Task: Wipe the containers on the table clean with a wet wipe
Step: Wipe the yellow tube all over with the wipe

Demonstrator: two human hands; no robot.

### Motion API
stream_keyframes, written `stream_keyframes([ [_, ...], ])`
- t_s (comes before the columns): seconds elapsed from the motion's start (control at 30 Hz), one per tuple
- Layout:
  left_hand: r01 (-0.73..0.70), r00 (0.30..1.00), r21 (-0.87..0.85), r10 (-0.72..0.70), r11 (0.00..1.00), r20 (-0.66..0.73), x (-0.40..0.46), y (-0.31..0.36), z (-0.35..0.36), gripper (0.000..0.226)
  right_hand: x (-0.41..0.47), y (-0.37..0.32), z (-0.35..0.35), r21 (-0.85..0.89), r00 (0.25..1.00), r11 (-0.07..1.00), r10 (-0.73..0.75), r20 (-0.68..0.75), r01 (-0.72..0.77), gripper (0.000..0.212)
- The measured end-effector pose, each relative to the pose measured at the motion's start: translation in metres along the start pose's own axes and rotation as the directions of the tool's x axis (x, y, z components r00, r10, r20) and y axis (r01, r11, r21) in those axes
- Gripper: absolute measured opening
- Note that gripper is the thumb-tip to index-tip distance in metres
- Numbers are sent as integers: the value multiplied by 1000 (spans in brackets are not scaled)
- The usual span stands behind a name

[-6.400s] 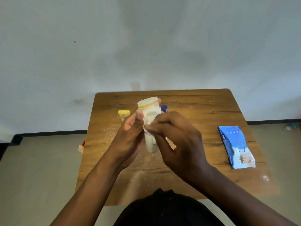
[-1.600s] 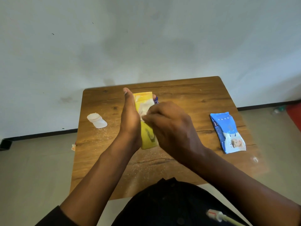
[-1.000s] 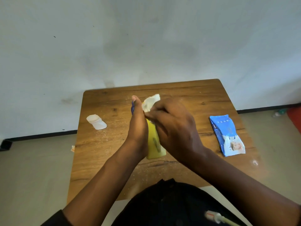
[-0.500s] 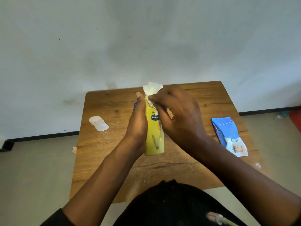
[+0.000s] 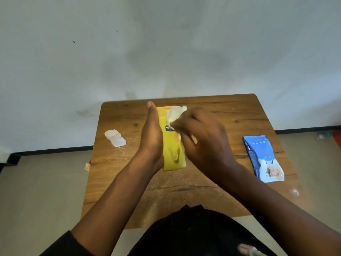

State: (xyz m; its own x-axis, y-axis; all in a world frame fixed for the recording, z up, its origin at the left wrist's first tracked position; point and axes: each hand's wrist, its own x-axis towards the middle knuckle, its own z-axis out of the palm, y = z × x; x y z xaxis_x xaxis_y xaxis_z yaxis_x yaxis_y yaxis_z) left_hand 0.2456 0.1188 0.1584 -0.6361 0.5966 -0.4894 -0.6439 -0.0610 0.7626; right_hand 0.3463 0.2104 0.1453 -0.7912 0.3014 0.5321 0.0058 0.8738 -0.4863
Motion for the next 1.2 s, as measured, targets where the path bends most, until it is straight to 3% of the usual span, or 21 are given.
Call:
stream_keyframes([
  [0.13,-25,1000,13,25,1000,-13,0,1,1,76,9,2,-2,11,999,999,34,-36,-33,14],
  [0.4,-99,991,31,101,995,-87,13,13,-11,87,-45,-13,3,133,976,991,-55,211,27,17],
  [0.67,28,998,26,-26,999,-52,0,0,12,78,3,-4,-1,16,999,999,49,-5,-49,21],
  [0.9,-103,992,-69,97,992,-81,16,25,-4,88,-36,-17,-5,140,969,985,-129,213,100,16],
  [1.2,-148,989,-205,140,967,-53,16,34,-5,86,-32,-4,-8,120,997,990,73,38,-77,19],
])
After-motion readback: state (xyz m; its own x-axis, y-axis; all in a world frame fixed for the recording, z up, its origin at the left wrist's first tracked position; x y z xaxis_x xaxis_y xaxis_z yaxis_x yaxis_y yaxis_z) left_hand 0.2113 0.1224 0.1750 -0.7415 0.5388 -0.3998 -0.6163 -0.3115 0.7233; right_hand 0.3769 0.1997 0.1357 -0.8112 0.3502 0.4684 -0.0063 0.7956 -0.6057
